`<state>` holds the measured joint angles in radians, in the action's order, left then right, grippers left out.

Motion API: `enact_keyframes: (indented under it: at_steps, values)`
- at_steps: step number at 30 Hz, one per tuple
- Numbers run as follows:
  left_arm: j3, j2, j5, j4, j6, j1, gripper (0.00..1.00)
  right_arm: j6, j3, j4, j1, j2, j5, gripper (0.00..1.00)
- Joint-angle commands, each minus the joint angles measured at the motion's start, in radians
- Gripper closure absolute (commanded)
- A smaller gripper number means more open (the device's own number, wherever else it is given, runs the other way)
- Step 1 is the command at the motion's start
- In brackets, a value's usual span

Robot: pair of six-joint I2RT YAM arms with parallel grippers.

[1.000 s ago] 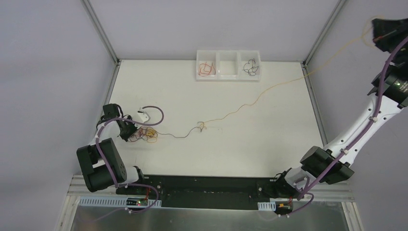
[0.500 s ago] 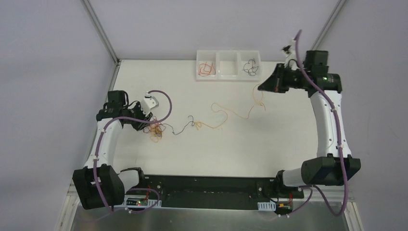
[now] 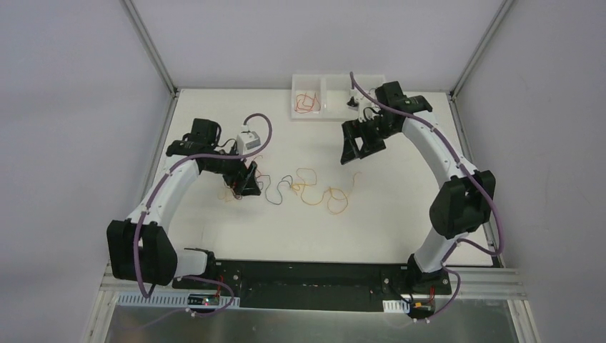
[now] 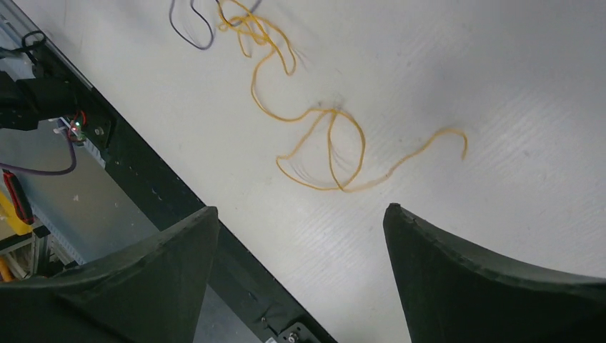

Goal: Untangle the cables

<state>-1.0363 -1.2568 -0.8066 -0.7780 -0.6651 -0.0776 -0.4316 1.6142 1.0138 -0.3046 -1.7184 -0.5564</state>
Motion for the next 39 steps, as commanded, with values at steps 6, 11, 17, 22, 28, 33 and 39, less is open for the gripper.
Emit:
enact_keyframes:
  at_steps: [6, 11, 17, 22, 28, 33, 39]
  values:
    - [0.007, -0.208, -0.038, 0.251, 0.464, -0.117, 0.15, 0.132, 0.145, -0.203, -0.165, -0.193, -0.086, 0.06]
    - [-0.007, -0.327, -0.015, 0.308, 0.536, -0.134, 0.17, 0.247, 0.173, -0.299, -0.204, -0.315, -0.117, 0.01]
    - [-0.01, -0.443, -0.026, 0.422, 0.657, -0.134, 0.23, 0.291, 0.174, -0.385, -0.233, -0.393, -0.12, 0.11]
    - [-0.024, -0.516, -0.034, 0.473, 0.72, -0.144, 0.24, 0.305, 0.149, -0.431, -0.238, -0.425, -0.126, 0.31]
    - [-0.024, -0.568, -0.04, 0.523, 0.757, -0.163, 0.3, 0.346, 0.07, -0.474, -0.238, -0.427, -0.174, 0.58]
    - [-0.015, -0.58, -0.052, 0.584, 0.808, -0.17, 0.47, 0.357, 0.018, -0.496, -0.235, -0.404, -0.18, 0.66]
    - [0.012, -0.558, -0.047, 0.592, 0.812, -0.174, 0.66, 0.353, 0.007, -0.457, -0.222, -0.339, -0.191, 0.41]
